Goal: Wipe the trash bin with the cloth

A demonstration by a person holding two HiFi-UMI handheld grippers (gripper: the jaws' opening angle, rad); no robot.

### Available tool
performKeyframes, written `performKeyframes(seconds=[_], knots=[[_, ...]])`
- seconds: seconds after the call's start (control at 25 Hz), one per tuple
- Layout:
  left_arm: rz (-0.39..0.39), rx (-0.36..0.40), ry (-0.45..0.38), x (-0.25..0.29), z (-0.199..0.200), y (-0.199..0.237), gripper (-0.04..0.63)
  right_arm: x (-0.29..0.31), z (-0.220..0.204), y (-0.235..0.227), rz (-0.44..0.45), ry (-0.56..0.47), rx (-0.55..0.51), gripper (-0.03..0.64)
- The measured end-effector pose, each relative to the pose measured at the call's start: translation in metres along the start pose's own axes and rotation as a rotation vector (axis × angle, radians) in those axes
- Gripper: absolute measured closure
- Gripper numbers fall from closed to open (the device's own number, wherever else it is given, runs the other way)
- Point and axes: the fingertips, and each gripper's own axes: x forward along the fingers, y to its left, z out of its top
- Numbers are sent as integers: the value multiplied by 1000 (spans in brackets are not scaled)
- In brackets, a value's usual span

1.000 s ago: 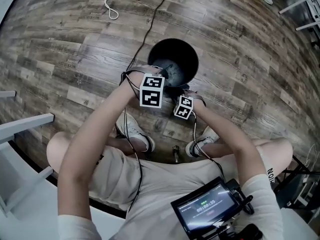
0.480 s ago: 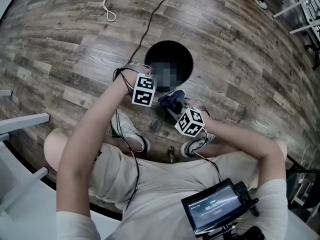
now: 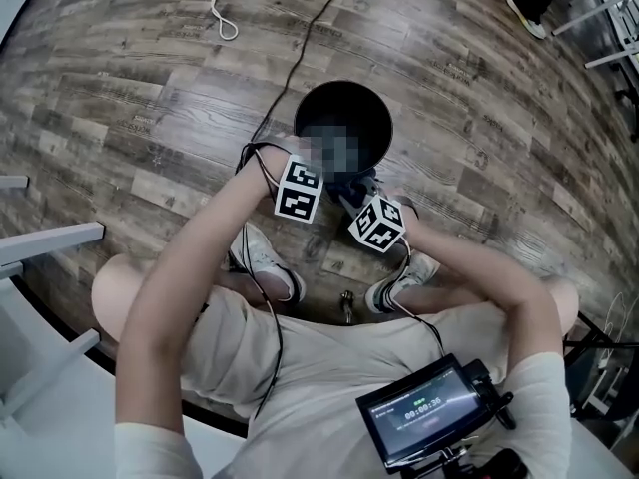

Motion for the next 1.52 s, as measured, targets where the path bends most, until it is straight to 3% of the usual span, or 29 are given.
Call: performKeyframes(seconds=[0.36, 0.6, 0.72, 0.84, 1.0, 1.16, 1.32, 1.52], knots=[[-38, -53, -59, 2, 14, -1, 552, 67, -56, 12, 39, 117, -168, 540], [-37, -84, -58, 3, 18, 2, 552, 107, -97, 20, 62, 220, -209, 540], [-26, -133, -61, 4, 24, 6, 552, 120, -117, 15, 55, 283, -191, 540], [6, -189, -54, 6, 31, 11, 552, 120, -124, 6, 36, 304, -100, 540], [-18, -243, -73, 7, 38, 11, 551, 98, -115, 10, 43, 275, -78, 540], [-72, -162, -57, 1, 25, 2, 462, 58, -91, 28, 94, 208, -111, 540], [-25, -86, 32, -3, -10, 11, 440, 16, -64, 41, 133, 144, -85, 540], [37, -118, 27, -3, -28, 19, 445, -27, -12, 35, 108, 33, -50, 540]])
